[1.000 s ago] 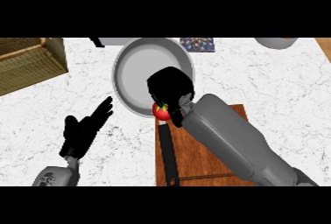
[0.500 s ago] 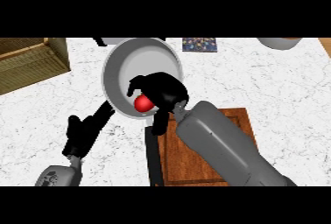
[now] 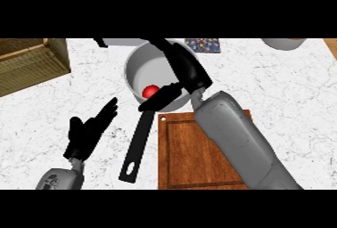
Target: Pick the tomato from the cutting board and place it in the pot
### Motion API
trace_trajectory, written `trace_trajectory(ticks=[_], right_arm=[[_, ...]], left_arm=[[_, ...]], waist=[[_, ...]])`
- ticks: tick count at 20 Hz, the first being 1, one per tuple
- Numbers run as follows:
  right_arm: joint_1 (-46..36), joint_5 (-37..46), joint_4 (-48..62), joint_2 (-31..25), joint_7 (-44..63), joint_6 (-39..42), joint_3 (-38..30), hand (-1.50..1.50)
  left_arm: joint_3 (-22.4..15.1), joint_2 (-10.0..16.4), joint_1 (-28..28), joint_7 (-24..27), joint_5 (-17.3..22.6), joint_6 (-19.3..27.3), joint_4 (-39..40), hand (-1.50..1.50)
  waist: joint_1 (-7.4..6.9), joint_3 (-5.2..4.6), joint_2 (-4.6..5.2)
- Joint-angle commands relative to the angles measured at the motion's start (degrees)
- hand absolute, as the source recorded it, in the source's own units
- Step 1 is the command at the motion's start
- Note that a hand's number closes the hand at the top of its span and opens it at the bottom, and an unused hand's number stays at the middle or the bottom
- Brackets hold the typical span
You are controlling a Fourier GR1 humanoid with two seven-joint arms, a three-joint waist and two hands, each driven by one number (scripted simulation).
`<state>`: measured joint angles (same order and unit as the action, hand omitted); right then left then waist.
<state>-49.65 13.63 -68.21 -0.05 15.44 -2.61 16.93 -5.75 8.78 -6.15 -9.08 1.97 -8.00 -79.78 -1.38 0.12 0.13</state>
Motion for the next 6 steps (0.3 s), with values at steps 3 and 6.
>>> trace_trajectory(ticks=[3,6], right_arm=[[-0.7,-7.6,3.3,-3.8,-7.7,-0.4,-12.6,-1.50],[0.7,-11.3,2.3,-5.9,-9.5,3.1,-16.0,-1.50]], left_arm=[[1.2,0.2,-0.9,0.5,-0.7,0.4,2.9,0.00],[1.3,0.2,1.6,1.1,0.7,-1.1,1.4,0.00]], waist=[[0.89,-0.10,0.28],[1.12,-0.11,0.00]])
